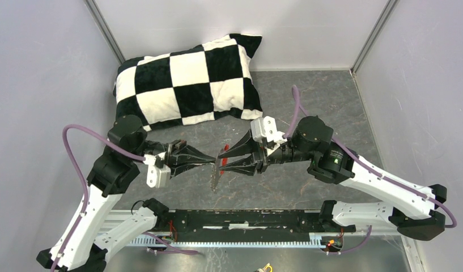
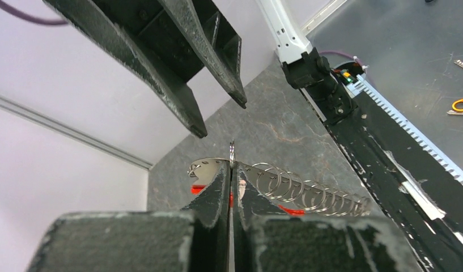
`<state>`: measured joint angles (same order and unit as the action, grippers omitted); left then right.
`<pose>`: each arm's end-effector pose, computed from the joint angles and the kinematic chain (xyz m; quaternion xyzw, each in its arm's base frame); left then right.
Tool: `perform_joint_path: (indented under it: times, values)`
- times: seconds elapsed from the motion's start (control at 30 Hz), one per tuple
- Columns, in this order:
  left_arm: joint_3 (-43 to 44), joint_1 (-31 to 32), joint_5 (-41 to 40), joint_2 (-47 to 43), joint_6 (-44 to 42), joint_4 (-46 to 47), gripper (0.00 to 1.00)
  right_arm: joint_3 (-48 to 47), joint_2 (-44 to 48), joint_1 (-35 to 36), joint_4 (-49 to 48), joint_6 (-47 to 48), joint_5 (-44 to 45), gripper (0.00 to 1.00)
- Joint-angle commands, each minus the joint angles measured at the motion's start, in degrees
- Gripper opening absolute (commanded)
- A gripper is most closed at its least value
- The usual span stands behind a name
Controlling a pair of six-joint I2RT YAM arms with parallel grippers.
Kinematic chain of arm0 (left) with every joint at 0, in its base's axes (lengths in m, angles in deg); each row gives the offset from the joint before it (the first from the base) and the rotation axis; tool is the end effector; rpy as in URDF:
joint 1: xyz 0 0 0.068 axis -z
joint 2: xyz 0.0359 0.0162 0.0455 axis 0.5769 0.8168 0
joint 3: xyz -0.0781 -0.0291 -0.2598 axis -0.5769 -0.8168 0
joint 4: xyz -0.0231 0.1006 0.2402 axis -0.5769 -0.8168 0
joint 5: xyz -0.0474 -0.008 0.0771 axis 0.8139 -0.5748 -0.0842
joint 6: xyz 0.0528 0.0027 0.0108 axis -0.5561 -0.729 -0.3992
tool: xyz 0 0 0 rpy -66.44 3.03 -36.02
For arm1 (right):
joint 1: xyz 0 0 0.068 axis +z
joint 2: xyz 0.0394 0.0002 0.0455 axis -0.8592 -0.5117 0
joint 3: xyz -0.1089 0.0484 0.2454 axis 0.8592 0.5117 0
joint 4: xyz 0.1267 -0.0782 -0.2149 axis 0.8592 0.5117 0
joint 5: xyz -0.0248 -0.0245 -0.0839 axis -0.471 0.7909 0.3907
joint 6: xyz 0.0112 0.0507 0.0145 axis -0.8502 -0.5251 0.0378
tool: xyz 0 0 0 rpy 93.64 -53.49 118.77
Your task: Put the keys on the keyring
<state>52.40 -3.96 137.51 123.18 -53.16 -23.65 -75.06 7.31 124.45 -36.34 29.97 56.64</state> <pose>0.0801 -0.0880 0.4329 0.6918 0.2178 -0.3453 0.5956 0.0782 0.2136 0.4572 -0.5133 0.4403 0.5386 0.5025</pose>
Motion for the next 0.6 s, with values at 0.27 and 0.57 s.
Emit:
perform_joint_path:
  times: [0.27, 0.57]
  values:
    - [5.3, 0.0, -4.0, 5.0, 5.4, -8.0, 0.02, -8.5, -4.7, 0.0, 12.3, 5.9, 7.0, 0.31]
    - [6.0, 0.0, -5.7, 6.3, 3.6, -12.3, 0.02, -13.7, -8.2, 0.0, 22.0, 9.4, 12.6, 0.21]
